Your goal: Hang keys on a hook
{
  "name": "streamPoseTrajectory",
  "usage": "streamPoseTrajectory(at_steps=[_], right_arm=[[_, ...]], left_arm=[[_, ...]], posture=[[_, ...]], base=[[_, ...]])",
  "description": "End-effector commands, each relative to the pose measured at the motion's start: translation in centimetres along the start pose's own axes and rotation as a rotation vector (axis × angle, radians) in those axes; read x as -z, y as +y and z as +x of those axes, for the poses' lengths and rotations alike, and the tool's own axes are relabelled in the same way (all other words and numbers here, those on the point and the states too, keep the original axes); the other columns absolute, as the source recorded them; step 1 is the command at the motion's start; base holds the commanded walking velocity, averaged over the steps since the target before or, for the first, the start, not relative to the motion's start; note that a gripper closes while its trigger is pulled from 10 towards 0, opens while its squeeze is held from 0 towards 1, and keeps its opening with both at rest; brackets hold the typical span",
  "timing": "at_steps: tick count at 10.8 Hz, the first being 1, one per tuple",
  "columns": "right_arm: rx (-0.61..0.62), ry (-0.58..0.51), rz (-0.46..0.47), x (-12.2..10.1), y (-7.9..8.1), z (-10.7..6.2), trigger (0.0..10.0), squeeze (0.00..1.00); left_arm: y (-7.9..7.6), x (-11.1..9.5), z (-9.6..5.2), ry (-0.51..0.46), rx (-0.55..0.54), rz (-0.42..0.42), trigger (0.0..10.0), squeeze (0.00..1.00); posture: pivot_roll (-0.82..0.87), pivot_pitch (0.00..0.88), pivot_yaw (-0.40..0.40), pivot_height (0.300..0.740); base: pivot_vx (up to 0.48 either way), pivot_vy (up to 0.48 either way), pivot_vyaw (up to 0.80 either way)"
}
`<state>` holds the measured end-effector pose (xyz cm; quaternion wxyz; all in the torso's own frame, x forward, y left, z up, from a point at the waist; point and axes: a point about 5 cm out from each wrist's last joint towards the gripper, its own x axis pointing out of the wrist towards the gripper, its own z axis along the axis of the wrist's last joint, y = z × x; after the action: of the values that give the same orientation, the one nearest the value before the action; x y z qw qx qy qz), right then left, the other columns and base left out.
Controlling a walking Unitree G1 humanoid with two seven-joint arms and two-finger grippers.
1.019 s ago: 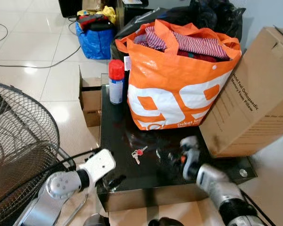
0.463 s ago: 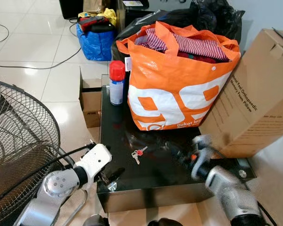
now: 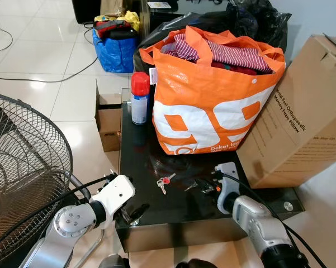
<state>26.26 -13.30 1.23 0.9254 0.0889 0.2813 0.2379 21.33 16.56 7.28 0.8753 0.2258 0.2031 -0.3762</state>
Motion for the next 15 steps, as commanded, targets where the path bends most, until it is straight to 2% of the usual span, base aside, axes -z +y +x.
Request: streamPoseTrajectory(at_steps=[1,2,3,4,5,6,11,14,15], right_arm=[[0.022,0.012,-0.012,0.2,-0.4,-0.1,0.0,0.0],[0.035,0.03,-0.019,0.5,-0.5,0.2,0.0,0.0],[0.048,0.055,-0.029,1.0,-0.5,0.5,1.5,0.0],[0.097,0.084,-0.047,1.3,-0.8,0.8,10.0,0.0],[0.157,0.099,-0.04,1.3,-1.5,1.0,10.0,0.0],[0.173,0.097,-0.025,1.2,-1.7,1.1,10.0,1.0],[0.18,0.105,-0.016,1.2,-2.2,1.6,10.0,1.0],[0.246,0.104,0.015,1.2,-2.8,1.6,10.0,1.0],[0.25,0.114,-0.005,1.1,-2.7,1.8,10.0,1.0]], left_arm=[[-0.3,-0.3,0.1,-0.004,0.014,0.02,10.0,0.0],[-0.3,-0.2,0.1,-0.001,0.013,0.021,10.0,0.0],[-0.4,-0.2,-0.1,0.003,0.012,0.019,10.0,0.0],[-0.5,-0.1,-0.2,0.006,0.014,0.018,10.0,0.0],[-0.5,0.0,-0.1,0.009,0.015,0.019,10.0,0.0],[-0.5,0.0,-0.1,0.009,0.015,0.019,10.0,0.0],[-0.5,0.2,-0.3,0.017,0.007,0.014,10.0,0.0],[-0.6,0.2,-0.4,0.018,0.009,0.013,10.0,0.0],[-0.6,0.3,-0.5,0.02,0.012,0.014,10.0,0.0]], posture=[[-0.03,0.055,-0.116,0.74],[-0.03,0.058,-0.122,0.74],[-0.02,0.064,-0.124,0.74],[-0.02,0.066,-0.124,0.74],[-0.02,0.072,-0.126,0.74],[-0.02,0.076,-0.126,0.74],[-0.02,0.09,-0.133,0.74],[-0.02,0.097,-0.131,0.74],[-0.02,0.099,-0.129,0.74]], base=[[0.0,0.0,0.0],[0.0,0.0,0.0],[0.0,0.0,0.0],[0.0,0.0,0.0],[0.0,0.0,0.0],[0.0,0.0,0.0],[0.0,0.0,0.0],[0.0,0.0,0.0],[0.0,0.0,0.0]])
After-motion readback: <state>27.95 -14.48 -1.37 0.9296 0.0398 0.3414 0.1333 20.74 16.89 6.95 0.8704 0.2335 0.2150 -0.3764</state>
